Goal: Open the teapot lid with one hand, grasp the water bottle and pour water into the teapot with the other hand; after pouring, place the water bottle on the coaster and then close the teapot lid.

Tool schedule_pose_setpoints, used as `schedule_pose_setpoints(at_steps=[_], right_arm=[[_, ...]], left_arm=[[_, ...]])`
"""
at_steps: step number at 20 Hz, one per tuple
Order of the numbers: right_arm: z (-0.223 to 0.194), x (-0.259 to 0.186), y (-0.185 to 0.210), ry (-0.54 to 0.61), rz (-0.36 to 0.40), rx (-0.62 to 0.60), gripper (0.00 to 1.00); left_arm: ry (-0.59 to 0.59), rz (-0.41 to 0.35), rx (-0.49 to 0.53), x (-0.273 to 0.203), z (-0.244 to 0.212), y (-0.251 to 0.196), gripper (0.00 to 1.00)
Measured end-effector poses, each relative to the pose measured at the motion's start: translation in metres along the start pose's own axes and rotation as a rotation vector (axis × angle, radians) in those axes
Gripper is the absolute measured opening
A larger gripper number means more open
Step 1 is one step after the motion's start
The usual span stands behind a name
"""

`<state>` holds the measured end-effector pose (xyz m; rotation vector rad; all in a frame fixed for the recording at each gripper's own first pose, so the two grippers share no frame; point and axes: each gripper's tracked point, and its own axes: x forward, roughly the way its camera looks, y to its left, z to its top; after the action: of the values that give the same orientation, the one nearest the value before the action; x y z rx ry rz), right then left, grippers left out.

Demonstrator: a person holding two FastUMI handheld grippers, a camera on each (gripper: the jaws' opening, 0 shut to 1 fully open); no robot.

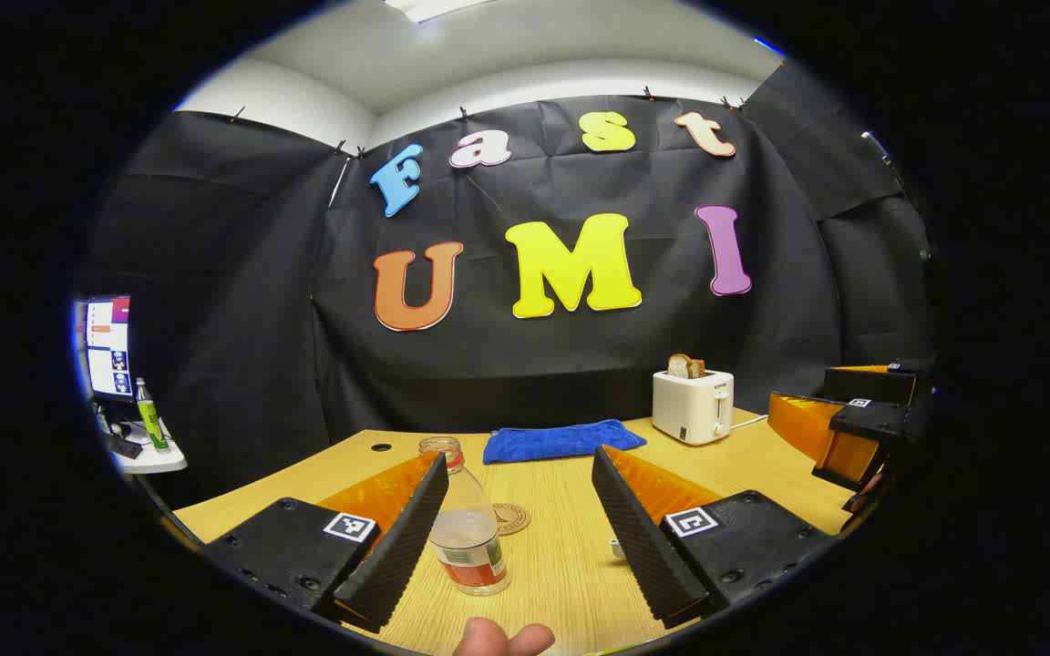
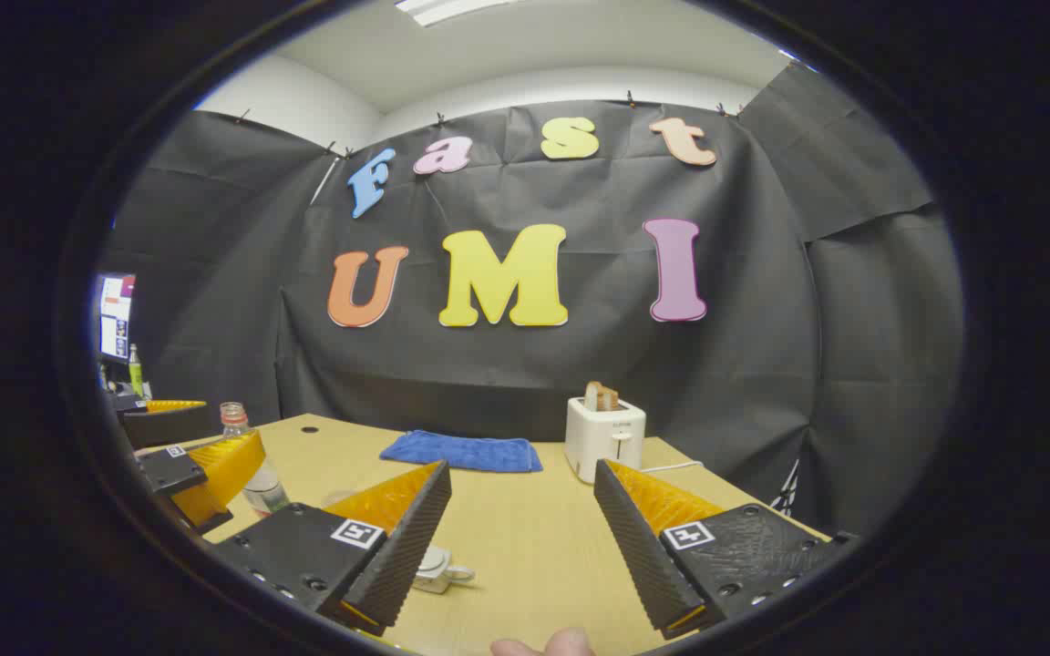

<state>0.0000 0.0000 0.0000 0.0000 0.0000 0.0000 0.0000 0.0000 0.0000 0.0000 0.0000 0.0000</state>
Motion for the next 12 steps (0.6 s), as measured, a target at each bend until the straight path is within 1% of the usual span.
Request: schedule_pose_setpoints(at_steps=[1, 2, 3, 8, 9, 10, 12], right_arm=[[-0.0018, 0.0000, 0.0022, 0.004, 0.007, 0.005, 0.95], [-0.0031, 0.0004, 0.0033, 0.008, 0.009, 0.006, 0.97], [-0.0040, 0.0009, 0.0044, 0.011, 0.012, 0.005, 0.95], [-0.0080, -0.0010, 0.0080, 0.016, 0.014, -0.005, 0.95], [-0.0080, -0.0002, 0.0083, 0.016, 0.017, -0.006, 0.97], [-0.0080, 0.0002, 0.0095, 0.018, 0.017, -0.008, 0.95], [-0.0088, -0.0003, 0.0106, 0.017, 0.020, -0.008, 0.95]], left_arm=[[0.000, 0.002, -0.002, -0.0007, -0.0002, 0.0007, 0.99], [-0.002, 0.005, -0.006, -0.0004, 0.0005, 0.0011, 0.99], [-0.001, 0.006, -0.010, -0.0007, 0.0006, 0.0018, 0.99], [0.003, 0.008, -0.012, -0.0009, 0.0004, 0.0013, 0.99], [0.003, 0.010, -0.010, -0.0007, 0.0002, 0.0031, 0.99], [0.005, 0.011, -0.010, -0.0009, -0.0006, 0.0021, 0.99], [0.005, 0.011, -0.013, -0.0006, -0.0005, 0.0029, 0.99]])
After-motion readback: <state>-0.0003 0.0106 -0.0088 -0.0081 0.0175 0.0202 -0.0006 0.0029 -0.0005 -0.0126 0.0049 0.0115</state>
